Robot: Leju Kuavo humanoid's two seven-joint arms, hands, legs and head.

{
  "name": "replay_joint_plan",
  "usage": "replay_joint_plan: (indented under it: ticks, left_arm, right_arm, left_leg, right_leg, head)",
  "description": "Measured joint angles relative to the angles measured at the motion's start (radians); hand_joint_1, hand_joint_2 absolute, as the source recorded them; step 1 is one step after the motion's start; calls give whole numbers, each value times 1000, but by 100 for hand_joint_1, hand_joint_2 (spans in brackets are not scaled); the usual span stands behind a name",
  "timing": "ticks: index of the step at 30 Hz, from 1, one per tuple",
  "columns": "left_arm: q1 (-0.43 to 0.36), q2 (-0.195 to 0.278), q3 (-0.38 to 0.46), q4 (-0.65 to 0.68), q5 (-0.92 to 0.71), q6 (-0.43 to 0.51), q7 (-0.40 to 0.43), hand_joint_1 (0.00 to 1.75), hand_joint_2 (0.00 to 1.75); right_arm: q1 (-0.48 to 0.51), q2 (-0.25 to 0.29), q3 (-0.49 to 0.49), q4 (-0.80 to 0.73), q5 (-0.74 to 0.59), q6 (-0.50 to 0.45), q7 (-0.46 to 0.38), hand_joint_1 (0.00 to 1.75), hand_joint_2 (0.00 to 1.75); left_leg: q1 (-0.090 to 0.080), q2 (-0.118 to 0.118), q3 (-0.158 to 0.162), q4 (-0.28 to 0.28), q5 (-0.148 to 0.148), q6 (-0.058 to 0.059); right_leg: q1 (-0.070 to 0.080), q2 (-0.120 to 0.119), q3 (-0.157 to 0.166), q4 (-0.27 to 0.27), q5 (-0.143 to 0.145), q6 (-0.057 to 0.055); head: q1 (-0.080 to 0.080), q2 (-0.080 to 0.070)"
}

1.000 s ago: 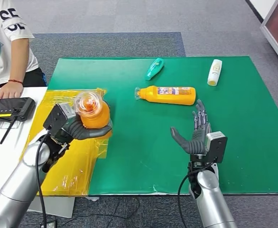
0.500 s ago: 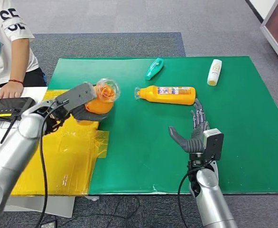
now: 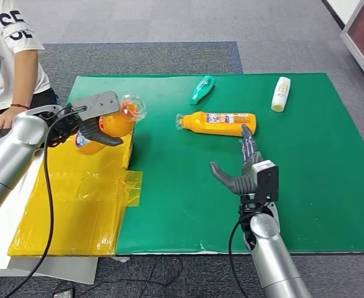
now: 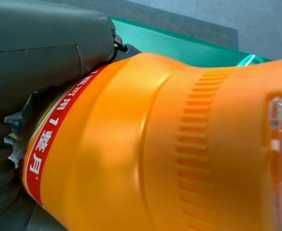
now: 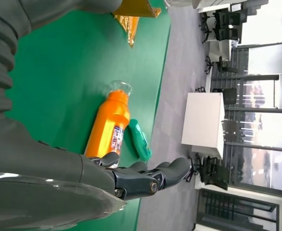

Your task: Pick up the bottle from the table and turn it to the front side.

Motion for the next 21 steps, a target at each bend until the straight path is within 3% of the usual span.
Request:
replay_joint_plan:
  ticks: [6, 10, 21]
  left_arm:
    - [16, 20, 3, 14, 141, -9, -10, 175, 175]
    - [78, 22, 34, -12, 259, 4, -14, 175, 175]
    - [275, 17, 50, -283, 307, 69, 12, 175, 175]
  right_arm:
    - [-15, 1, 21, 19, 0, -8, 5, 0, 175]
    - [-28, 1, 40, 34, -1, -28, 14, 0, 175]
    - [-16, 1, 47, 54, 1, -73, 25, 0, 175]
  left_leg:
    - [0, 0, -1, 0, 0, 0]
    - [0, 0, -1, 0, 0, 0]
    - [0, 0, -3, 0, 0, 0]
  right_leg:
    - [0, 0, 0, 0, 0, 0]
    - [0, 0, 0, 0, 0, 0]
    - [0, 0, -2, -1, 0, 0]
  head:
    - [0, 0]
    - [0, 0]
    - [0, 0]
